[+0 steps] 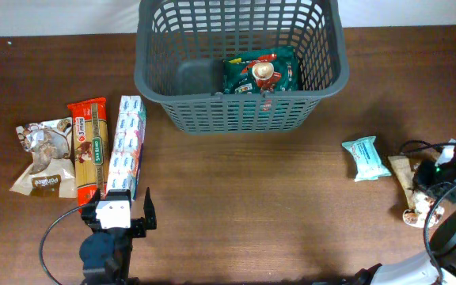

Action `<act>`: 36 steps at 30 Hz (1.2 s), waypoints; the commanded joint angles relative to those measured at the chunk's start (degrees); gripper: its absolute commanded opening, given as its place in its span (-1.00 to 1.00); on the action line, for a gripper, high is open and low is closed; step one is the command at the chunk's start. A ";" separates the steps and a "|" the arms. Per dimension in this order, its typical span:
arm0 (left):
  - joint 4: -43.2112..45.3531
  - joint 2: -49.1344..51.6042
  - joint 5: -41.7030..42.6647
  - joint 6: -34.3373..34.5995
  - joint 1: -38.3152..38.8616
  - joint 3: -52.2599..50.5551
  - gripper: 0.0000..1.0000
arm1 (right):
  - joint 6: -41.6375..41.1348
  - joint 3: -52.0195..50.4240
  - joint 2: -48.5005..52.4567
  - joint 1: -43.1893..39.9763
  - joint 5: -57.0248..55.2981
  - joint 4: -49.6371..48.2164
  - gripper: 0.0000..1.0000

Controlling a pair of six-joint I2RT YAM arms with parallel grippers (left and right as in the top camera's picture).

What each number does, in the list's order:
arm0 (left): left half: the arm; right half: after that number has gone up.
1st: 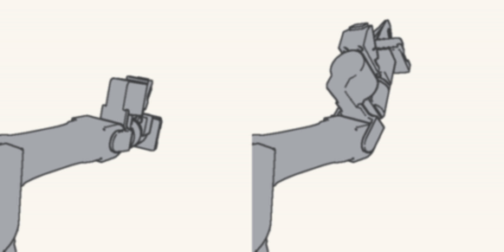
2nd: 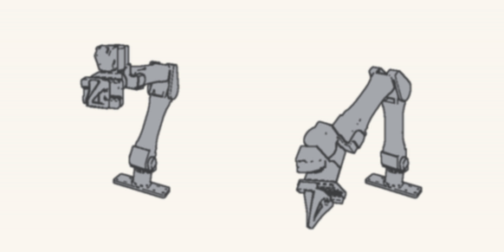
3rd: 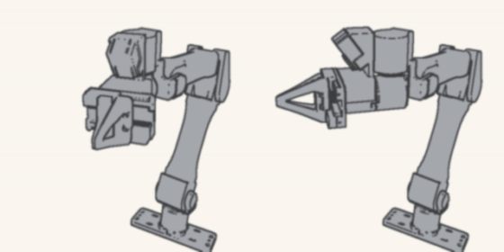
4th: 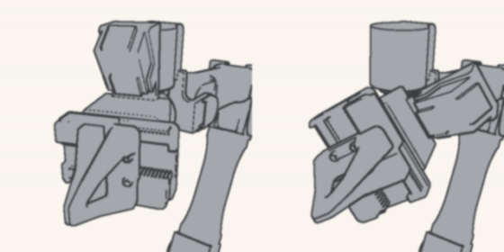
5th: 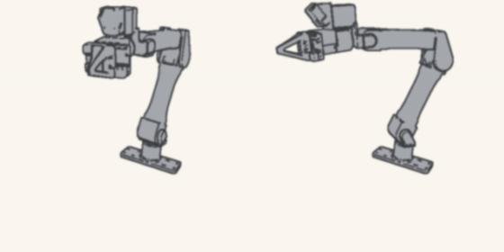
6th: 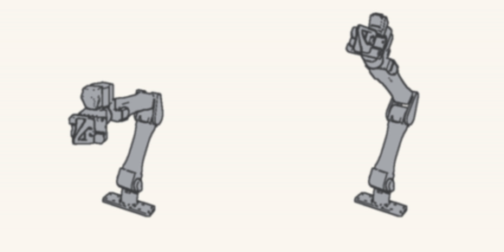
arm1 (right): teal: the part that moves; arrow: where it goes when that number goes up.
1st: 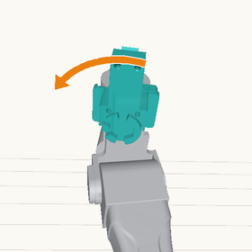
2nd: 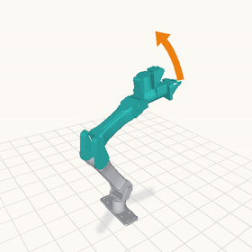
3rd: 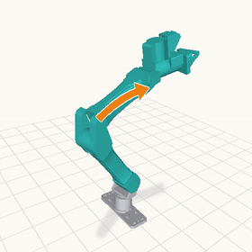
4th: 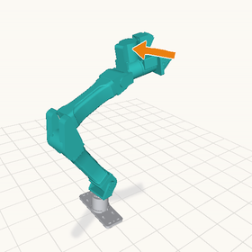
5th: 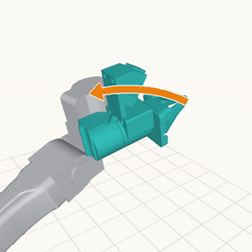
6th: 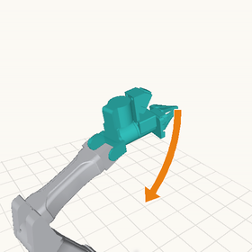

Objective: Pack container
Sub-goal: 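Grasp the brown PanTree bag with the right gripper, then move the PanTree bag into the basket and open the right gripper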

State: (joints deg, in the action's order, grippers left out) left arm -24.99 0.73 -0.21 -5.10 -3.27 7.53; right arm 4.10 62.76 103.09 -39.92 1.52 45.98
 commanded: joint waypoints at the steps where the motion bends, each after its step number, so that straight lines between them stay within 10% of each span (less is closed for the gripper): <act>1: 0.11 -0.37 0.63 -0.55 0.17 -0.22 0.99 | -3.13 -0.59 2.75 0.09 0.09 -0.42 -0.93; 21: 0.11 -0.37 0.63 -0.55 0.17 -0.22 0.98 | 4.33 66.36 2.56 7.76 48.06 31.50 -0.93; 36: 0.11 -0.37 0.63 -0.55 0.17 -0.22 0.99 | 26.43 79.17 4.55 53.22 26.27 27.12 -0.93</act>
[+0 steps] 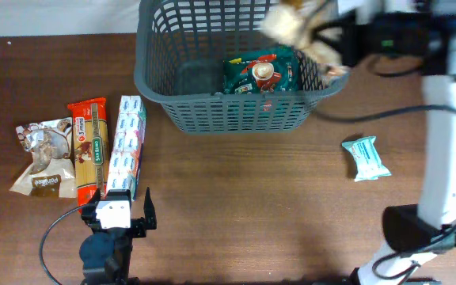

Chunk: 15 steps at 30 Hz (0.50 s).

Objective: Pack container
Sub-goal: 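Move the PanTree bag into the basket and open the right gripper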

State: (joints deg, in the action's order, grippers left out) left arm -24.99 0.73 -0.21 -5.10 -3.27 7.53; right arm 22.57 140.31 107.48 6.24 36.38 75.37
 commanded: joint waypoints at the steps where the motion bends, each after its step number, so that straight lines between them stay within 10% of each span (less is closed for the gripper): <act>1: 0.11 -0.37 0.63 -0.55 0.17 -0.22 0.99 | 9.09 1.62 0.85 9.11 -10.73 -3.10 -0.93; 15: 0.11 -0.37 0.66 -0.55 0.17 -0.22 0.99 | 6.36 1.62 12.22 16.20 -18.64 -17.49 -0.93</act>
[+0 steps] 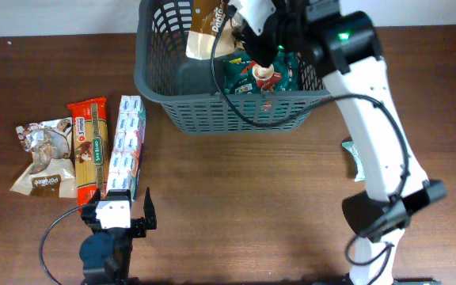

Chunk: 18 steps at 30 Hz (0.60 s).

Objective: Pack container
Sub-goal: 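Move the PanTree bag into the basket and open the right gripper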

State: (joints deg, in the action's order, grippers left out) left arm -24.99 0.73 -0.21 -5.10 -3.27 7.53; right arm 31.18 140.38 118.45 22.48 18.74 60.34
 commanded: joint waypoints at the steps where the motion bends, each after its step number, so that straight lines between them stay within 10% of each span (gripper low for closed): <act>1: 0.11 -0.37 0.63 -0.55 0.17 -0.22 0.99 | -3.10 1.55 1.92 -0.04 -0.98 -3.23 -0.93; 18: 0.11 -0.37 0.63 -0.55 0.17 -0.22 0.99 | -14.34 1.53 12.31 0.13 6.56 -6.54 -0.93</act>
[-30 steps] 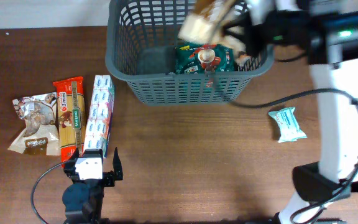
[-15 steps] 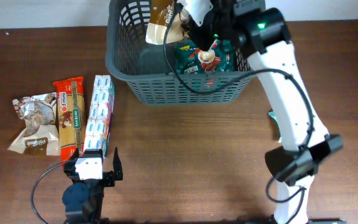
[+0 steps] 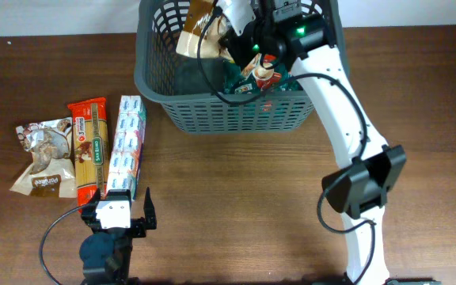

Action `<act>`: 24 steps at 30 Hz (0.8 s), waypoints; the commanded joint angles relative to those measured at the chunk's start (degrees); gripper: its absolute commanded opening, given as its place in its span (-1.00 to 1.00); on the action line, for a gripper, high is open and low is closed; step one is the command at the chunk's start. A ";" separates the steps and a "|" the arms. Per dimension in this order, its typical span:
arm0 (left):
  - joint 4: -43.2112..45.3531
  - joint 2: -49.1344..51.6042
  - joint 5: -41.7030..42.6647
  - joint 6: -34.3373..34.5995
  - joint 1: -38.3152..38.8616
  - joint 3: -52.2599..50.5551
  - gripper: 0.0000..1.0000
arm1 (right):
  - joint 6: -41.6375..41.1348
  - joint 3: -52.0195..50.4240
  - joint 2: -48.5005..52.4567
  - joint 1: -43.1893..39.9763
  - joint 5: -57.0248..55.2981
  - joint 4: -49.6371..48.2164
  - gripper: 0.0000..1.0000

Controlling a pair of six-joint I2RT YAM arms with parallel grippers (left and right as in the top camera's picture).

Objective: Pack container
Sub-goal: 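Move the PanTree bag into the basket and open the right gripper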

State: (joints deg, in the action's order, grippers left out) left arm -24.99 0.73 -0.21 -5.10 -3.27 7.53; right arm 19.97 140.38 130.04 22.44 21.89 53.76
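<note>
The grey mesh basket [image 3: 212,111] stands at the back middle of the table, with a green packet [image 3: 266,75] lying in its right half. Reaching over the basket from the right, my right gripper [image 3: 226,22] is shut on a brown snack packet [image 3: 191,30]. The packet hangs over the basket's left back part. My left gripper [image 3: 117,212] rests open near the front left edge, with nothing in it.
On the table to the left lie a brown-and-white snack bag [image 3: 42,158], a red pasta packet [image 3: 88,150] and a white-blue packet [image 3: 127,146]. The right arm's elbow [image 3: 362,186] hangs over the right side of the table.
My right gripper and the brown packet have shifted a little to the left over the basket. The arm's elbow has swung further left. The left arm has not moved.
My right gripper was at the table's right edge on a brown packet beside a teal packet. Then it held that packet high over the basket's right rim, then over the back middle, and now over the left back part.
</note>
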 commanded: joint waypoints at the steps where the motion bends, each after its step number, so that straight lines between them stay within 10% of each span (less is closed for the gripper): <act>1: 0.11 -0.37 0.63 -0.55 0.17 -0.22 0.99 | -3.39 1.31 1.01 0.20 3.39 0.24 -0.93; 14: 0.11 -0.37 0.66 -0.55 0.17 -0.22 0.99 | -4.17 -4.13 1.64 4.07 3.10 2.71 -0.93; 19: 0.11 -0.37 0.63 -0.55 0.17 -0.22 0.99 | -4.22 -3.67 1.42 4.22 2.19 3.21 0.24; 24: 0.11 -0.37 0.63 -0.55 0.17 -0.22 0.99 | -4.28 0.94 -0.79 1.79 -0.83 6.29 0.32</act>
State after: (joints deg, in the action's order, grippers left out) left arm -24.99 0.73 -0.21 -5.10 -3.27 7.53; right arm 16.08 136.77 132.42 26.39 23.27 58.74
